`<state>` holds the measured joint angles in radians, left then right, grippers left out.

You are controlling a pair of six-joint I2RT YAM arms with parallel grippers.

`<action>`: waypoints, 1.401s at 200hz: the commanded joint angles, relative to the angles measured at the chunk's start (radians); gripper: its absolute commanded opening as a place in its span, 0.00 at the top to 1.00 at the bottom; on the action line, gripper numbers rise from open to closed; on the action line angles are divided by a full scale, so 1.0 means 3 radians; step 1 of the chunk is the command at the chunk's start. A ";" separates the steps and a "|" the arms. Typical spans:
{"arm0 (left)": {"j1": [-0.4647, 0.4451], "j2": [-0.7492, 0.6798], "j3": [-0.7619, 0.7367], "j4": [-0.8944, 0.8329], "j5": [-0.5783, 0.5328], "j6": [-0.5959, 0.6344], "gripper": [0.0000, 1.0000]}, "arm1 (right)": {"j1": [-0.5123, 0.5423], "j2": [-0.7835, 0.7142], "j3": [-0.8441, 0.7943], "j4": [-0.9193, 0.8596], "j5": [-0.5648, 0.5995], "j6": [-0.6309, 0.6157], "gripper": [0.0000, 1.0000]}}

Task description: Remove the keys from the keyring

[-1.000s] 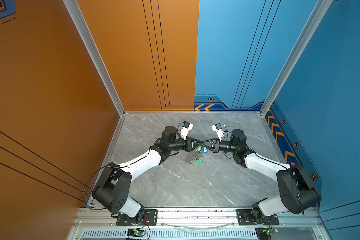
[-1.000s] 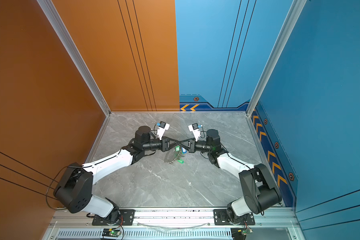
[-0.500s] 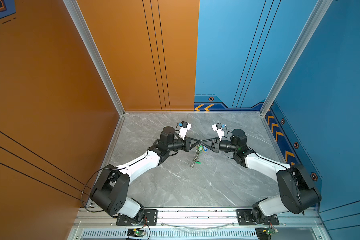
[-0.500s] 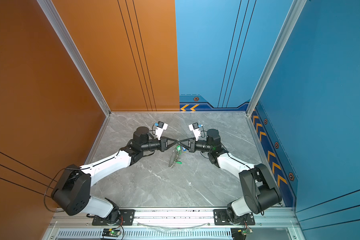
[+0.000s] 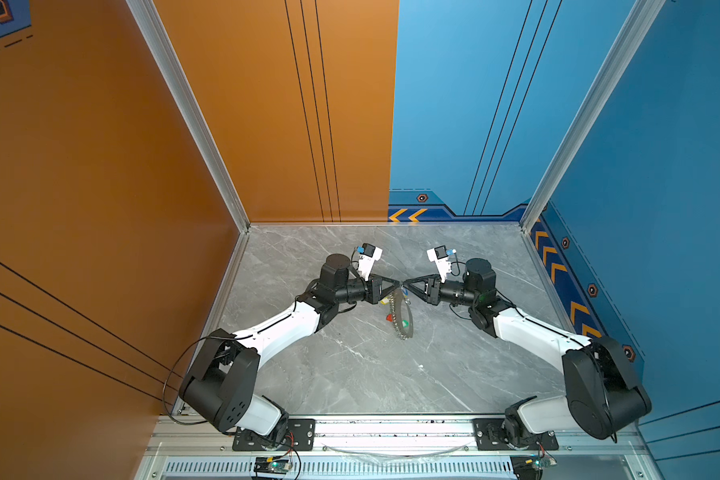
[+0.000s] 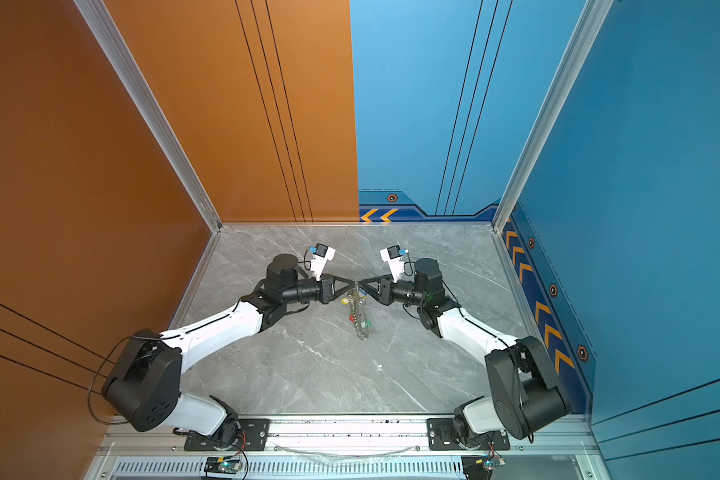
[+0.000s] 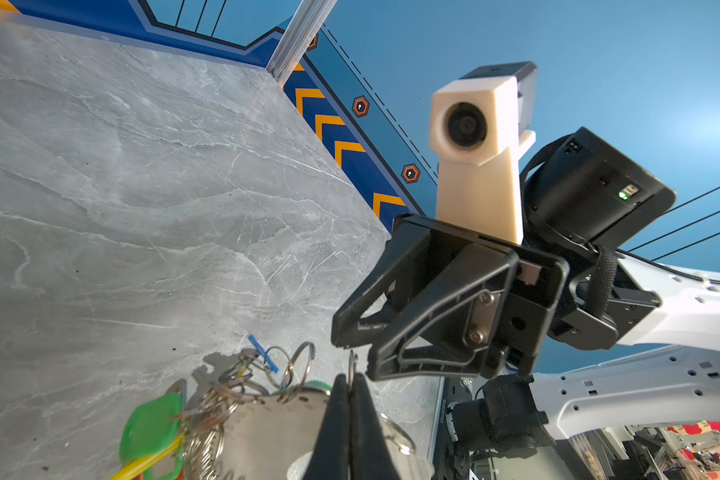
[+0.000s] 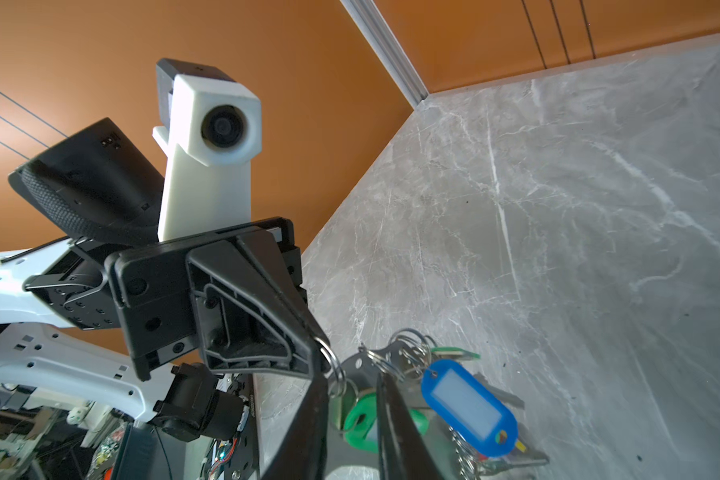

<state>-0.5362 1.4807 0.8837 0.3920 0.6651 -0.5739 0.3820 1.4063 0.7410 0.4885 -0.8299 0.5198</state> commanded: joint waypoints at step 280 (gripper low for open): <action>-0.0067 -0.0057 -0.0113 0.0432 0.0079 -0.0154 1.00 | 0.0516 -0.0254 0.0145 -0.1109 0.1267 -0.1015 0.54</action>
<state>-0.5465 1.4837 0.8516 0.4793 0.6701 -0.6117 0.5262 1.3159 0.7490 0.1822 -0.5171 0.2504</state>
